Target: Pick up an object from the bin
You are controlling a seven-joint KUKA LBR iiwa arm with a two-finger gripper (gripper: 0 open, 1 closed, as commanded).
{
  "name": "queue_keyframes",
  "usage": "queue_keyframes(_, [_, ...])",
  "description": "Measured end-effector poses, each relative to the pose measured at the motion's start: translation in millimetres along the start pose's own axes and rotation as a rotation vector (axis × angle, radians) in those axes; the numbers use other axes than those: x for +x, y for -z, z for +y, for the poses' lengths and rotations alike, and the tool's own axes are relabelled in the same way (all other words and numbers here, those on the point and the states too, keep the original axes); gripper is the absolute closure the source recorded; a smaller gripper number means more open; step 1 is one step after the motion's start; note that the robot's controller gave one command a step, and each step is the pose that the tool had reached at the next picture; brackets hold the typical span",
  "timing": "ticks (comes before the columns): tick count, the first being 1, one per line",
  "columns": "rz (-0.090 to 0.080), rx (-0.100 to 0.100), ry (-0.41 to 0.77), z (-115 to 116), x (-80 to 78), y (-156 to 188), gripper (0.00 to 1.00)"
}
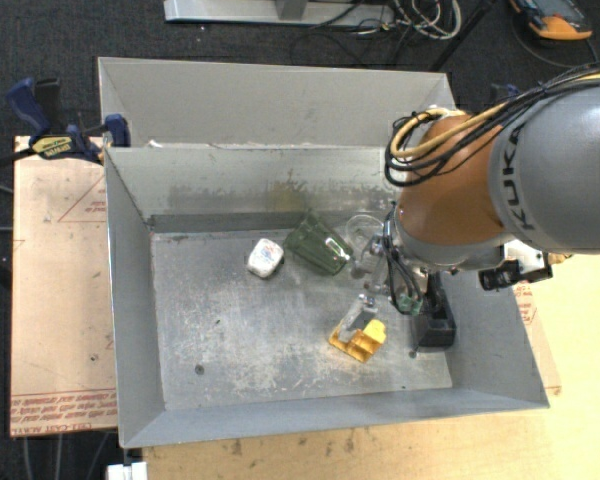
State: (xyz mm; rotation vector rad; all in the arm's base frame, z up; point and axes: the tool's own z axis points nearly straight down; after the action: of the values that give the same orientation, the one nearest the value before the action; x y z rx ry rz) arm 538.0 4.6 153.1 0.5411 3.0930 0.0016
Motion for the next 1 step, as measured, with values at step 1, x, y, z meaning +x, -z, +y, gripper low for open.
queue_keyframes(1, [-0.021, -0.017, 0.321, -39.9, 14.6, -63.7, 1.0])
